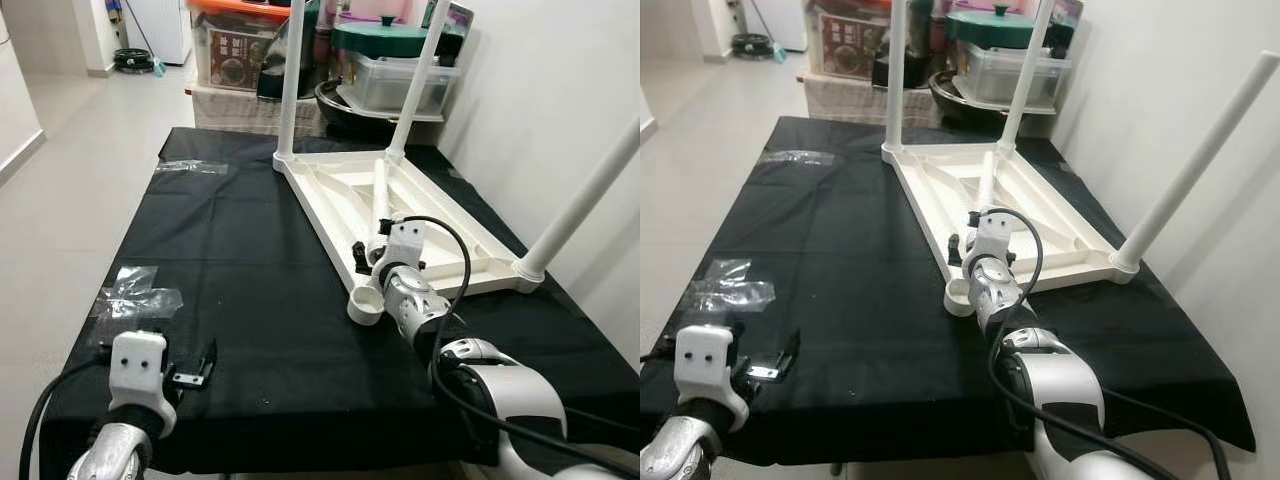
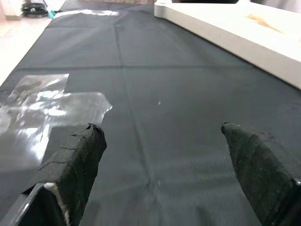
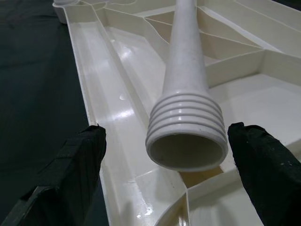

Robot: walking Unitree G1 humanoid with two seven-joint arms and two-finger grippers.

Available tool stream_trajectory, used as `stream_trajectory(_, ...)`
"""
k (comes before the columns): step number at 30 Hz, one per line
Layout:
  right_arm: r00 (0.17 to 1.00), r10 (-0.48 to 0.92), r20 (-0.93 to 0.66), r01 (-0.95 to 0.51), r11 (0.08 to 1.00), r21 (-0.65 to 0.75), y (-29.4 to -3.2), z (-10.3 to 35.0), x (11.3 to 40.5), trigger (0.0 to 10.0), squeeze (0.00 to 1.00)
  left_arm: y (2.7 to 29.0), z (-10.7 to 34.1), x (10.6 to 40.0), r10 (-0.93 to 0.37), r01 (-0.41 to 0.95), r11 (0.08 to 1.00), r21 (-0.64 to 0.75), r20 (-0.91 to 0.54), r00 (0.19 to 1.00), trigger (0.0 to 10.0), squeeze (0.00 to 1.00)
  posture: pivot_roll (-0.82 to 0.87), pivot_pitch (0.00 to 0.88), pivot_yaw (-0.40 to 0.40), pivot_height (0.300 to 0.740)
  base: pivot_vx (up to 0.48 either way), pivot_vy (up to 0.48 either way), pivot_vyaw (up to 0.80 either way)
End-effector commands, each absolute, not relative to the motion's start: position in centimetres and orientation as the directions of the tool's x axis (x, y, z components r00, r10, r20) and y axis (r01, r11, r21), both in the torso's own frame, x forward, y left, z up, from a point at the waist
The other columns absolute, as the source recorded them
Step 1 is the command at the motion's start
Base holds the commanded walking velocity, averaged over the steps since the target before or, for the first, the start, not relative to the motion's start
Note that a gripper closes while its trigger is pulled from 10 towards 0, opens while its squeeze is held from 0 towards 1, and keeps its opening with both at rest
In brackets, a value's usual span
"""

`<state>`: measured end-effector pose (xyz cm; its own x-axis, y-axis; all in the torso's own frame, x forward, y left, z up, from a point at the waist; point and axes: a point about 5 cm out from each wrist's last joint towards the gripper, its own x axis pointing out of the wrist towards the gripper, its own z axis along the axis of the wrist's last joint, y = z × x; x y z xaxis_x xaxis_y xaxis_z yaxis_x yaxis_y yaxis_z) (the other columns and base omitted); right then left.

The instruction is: Building children table

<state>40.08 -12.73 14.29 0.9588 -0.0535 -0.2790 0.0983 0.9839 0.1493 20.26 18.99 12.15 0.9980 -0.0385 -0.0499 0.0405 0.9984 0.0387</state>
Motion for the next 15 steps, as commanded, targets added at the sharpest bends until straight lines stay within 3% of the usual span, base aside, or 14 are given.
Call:
stream_trajectory(1,0.957,-0.072,-0.282,0.117,0.982,0.147,-13.1,14.3,40.1,10.0,0.0,18.7,12.1,19.8,-0.048,0.05,0.998,0.027,-0.068,0.997,10.0,0.0,0.13,0.0,-0.164,0.74,0.0,0.0,0.0)
stream_trajectory(15,0.965,-0.058,-0.255,0.102,0.981,0.165,-11.9,15.4,40.5,10.0,0.0,18.3,14.1,16.8,-0.062,0.067,0.997,0.042,-0.106,0.992,10.0,0.0,0.13,0.118,-0.166,0.74,0.0,0.0,0.0)
